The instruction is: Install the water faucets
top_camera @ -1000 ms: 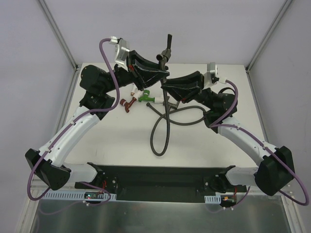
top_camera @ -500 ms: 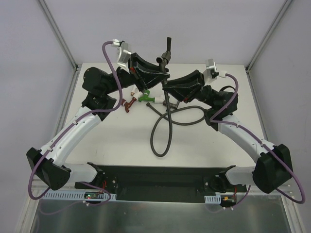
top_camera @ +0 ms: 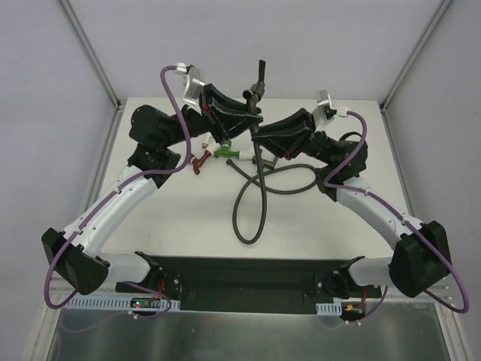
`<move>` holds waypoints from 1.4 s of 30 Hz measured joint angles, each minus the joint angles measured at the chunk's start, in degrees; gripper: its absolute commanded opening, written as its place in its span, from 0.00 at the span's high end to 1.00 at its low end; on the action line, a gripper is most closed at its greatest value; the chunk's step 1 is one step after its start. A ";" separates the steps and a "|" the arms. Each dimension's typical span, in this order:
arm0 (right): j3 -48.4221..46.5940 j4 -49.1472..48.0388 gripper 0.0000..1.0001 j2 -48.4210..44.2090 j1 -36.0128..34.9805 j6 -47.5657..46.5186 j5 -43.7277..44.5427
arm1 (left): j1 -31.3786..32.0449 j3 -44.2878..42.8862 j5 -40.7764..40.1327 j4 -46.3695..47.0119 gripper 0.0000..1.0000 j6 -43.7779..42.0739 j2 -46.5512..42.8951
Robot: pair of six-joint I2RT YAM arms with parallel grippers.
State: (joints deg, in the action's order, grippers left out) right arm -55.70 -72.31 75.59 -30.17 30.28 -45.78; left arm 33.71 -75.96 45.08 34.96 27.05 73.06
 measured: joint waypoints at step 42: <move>3.17 2.16 0.98 -5.20 1.27 -9.94 1.99 | 12.90 -2.73 -24.52 -15.96 1.00 -19.91 -3.17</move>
State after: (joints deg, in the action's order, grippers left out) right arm -52.53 -70.15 70.39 -28.91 20.34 -43.79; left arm 46.61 -78.70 20.56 19.00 7.14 69.89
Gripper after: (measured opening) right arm 0.247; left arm 0.187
